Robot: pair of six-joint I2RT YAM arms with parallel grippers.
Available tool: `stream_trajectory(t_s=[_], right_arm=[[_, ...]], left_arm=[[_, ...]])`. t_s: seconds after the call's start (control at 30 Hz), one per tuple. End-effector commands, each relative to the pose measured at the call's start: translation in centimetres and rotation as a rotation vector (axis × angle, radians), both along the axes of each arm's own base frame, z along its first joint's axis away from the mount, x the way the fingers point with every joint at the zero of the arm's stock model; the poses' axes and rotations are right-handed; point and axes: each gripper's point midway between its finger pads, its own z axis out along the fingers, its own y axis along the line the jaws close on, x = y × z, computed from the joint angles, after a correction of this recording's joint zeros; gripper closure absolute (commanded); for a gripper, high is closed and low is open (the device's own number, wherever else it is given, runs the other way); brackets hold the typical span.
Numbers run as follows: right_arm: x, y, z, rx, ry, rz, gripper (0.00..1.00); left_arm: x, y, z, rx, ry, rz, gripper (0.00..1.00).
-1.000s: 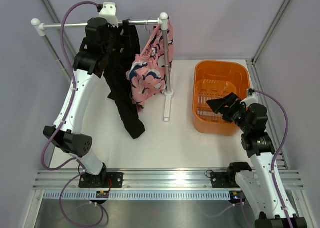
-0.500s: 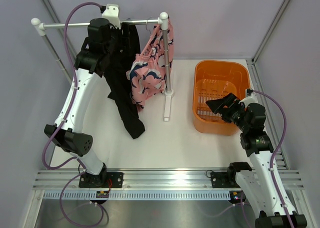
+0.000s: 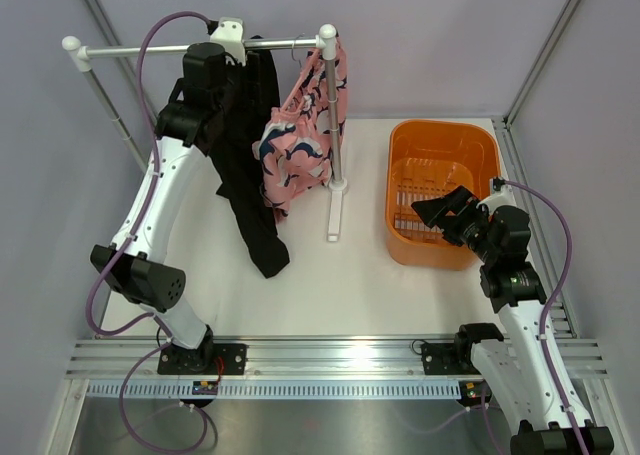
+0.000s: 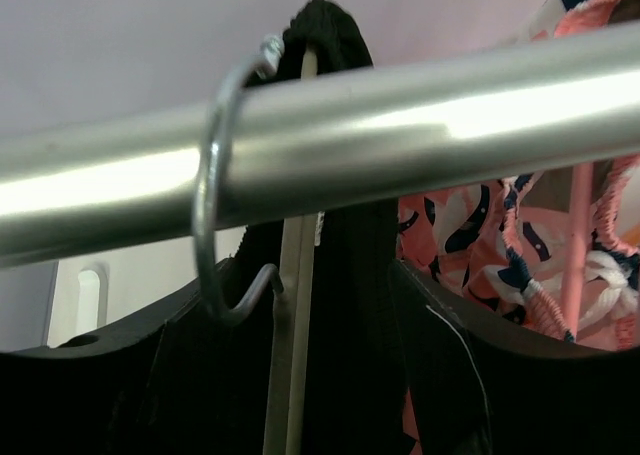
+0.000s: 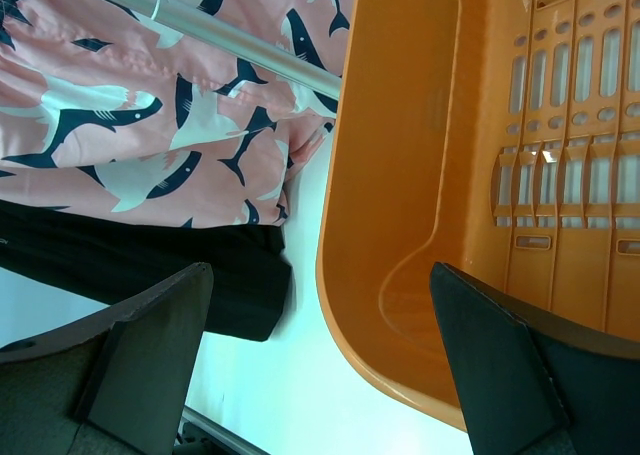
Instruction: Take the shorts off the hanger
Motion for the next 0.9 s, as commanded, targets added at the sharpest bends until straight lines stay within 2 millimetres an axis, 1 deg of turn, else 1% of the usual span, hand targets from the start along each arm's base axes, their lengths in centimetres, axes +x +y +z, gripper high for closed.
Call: stream_trajectory(t_s=[0.0, 0.13, 0.23, 0.3, 0.37, 0.53, 0.63, 0.67, 0.73, 0.77, 0.8, 0.87], right_arm=[[0.4, -0.1, 0.9, -0.011, -0.048, 0.003, 0.0], [0.4, -0.1, 0.7, -0.013, -0.046, 0.003, 0.0], [0.3, -0.1, 0.5, -0.012, -0.041, 0.005, 0.0], [0.3, -0.1, 0.4, -0.014, -0.037, 0.005, 0.01], [0.4, 0.0, 0.4, -0.014, -0.039, 0.006, 0.01], [0.4, 0.0, 0.2, -0.018, -0.034, 0.008, 0.01], [0.5, 0.0, 0.1, -0.018, -0.033, 0.008, 0.01], [0.5, 0.0, 0.0, -0.018, -0.028, 0.008, 0.0], [0.6, -0.1, -0.1, -0.018, -0.025, 0.008, 0.01], [0.6, 0.0, -0.1, -0.018, -0.024, 0.009, 0.01], [0.7, 0.0, -0.1, -0.018, -0.024, 0.009, 0.0], [0.7, 0.0, -0.1, -0.015, -0.021, 0.011, 0.01]], left_arm=[[-0.2, -0.3, 1.4, -0.011, -0.05, -0.022, 0.36], [-0.3, -0.3, 1.4, -0.009, -0.056, -0.021, 0.37], [-0.4, -0.1, 1.9, -0.012, -0.073, -0.017, 0.39], [-0.7, 0.0, 2.6, -0.016, -0.094, -0.016, 0.39], [-1.0, 0.2, 3.5, -0.023, -0.119, -0.011, 0.43], [-1.6, 0.6, 5.4, -0.037, -0.169, 0.0, 0.46], [-1.9, 0.7, 6.1, -0.045, -0.189, 0.003, 0.53], [-1.9, 0.7, 6.2, -0.045, -0.194, 0.003, 0.58], [-1.7, 0.6, 6.0, -0.042, -0.185, 0.002, 0.62], [-1.6, 0.6, 5.6, -0.036, -0.168, 0.002, 0.64], [-1.6, 0.6, 5.8, -0.036, -0.168, 0.002, 0.65], [-1.3, 0.3, 5.1, -0.033, -0.15, -0.011, 0.62]])
